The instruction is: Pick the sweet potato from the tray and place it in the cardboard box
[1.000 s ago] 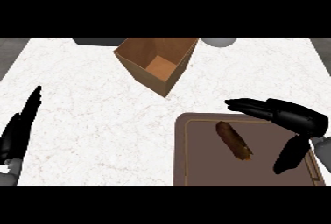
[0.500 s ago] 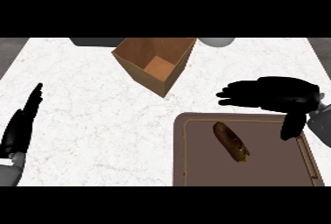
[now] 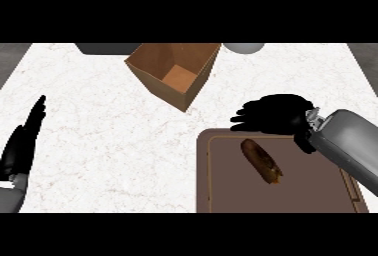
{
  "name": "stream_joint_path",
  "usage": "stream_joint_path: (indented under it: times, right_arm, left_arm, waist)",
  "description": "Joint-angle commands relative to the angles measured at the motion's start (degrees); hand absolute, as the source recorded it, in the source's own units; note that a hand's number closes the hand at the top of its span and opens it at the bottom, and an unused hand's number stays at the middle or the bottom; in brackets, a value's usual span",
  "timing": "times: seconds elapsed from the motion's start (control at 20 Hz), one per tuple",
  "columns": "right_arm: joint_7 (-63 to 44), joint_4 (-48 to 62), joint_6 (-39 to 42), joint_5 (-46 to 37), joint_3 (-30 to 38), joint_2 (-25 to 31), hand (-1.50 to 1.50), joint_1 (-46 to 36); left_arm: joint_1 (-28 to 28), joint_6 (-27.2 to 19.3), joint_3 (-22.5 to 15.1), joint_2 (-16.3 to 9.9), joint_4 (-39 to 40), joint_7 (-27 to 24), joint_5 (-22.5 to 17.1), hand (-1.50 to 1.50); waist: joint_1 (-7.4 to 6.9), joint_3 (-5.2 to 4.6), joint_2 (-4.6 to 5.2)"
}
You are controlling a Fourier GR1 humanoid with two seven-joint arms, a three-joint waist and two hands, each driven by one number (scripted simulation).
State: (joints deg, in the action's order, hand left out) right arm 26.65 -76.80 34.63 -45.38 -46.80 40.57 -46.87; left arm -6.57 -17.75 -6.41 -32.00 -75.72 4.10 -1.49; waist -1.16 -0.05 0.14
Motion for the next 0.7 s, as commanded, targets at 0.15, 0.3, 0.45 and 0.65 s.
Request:
stream_joint_path:
  times: [0.15,0.3,0.45,0.65]
  right_arm:
    - [-4.0,2.4,4.6,-8.5,-2.8,-7.4,-1.50,0.4]
    - [-1.5,3.5,3.2,-11.9,-1.4,-7.3,-1.50,1.2]
    - [-2.8,0.6,5.6,-13.8,-0.6,-8.4,-1.50,3.3]
    - [-0.9,2.2,6.2,-16.9,1.7,-9.1,-1.50,3.5]
  left_arm:
    - [-0.3,0.3,1.5,1.9,1.4,0.3,1.5,0.00]
    - [-0.9,2.4,3.2,1.6,2.6,-0.6,1.7,0.00]
    - [0.0,3.9,4.7,0.8,1.7,-0.8,2.0,0.00]
    - [2.1,3.3,5.0,2.8,-1.0,0.1,3.2,0.00]
  waist:
    - [0.75,0.04,-0.13]
    - [0.87,0.05,-0.12]
    - [1.00,0.04,-0.19]
    - [0.88,0.05,-0.21]
